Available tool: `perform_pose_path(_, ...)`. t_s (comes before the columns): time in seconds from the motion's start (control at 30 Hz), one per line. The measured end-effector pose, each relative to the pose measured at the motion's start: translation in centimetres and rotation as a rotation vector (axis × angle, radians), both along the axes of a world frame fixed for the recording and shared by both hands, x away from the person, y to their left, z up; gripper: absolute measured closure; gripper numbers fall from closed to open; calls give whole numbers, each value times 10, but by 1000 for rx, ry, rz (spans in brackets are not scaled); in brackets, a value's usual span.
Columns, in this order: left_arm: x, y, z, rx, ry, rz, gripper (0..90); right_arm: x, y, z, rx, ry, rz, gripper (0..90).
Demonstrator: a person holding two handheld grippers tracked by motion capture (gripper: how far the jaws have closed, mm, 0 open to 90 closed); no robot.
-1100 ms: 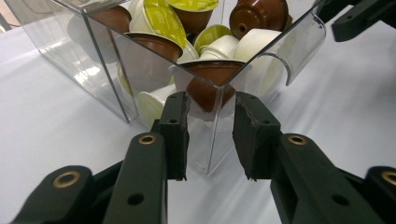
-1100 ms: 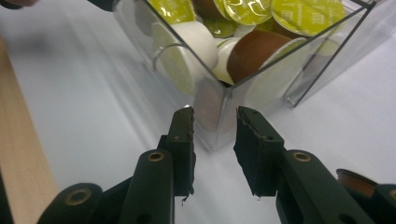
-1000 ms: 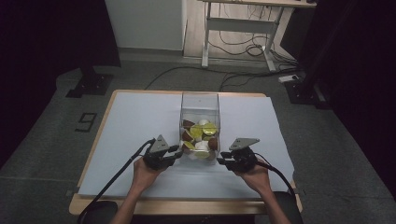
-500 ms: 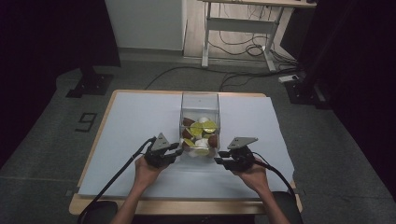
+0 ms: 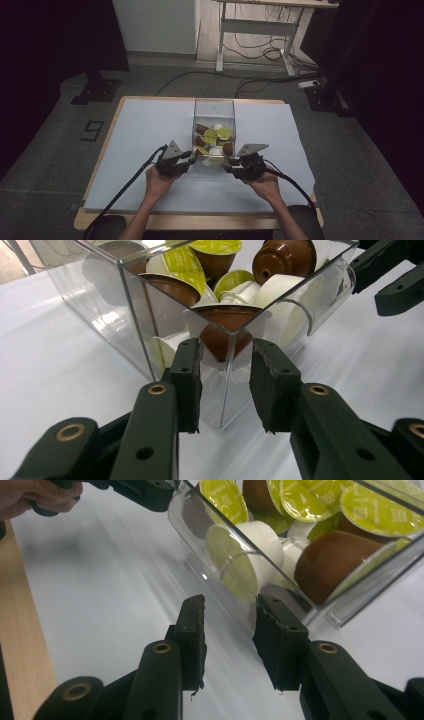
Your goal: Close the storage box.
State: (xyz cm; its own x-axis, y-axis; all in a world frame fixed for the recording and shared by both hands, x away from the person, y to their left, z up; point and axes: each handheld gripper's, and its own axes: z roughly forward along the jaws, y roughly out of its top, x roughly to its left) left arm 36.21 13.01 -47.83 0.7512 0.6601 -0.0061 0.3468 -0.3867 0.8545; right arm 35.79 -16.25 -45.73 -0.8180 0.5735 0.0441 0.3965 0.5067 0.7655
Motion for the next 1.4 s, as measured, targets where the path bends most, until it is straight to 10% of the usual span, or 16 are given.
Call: perform_pose_path(1.4, 4, 0, -11, 42, 41, 20, 489, 17, 20, 1, -18, -38, -33, 815)
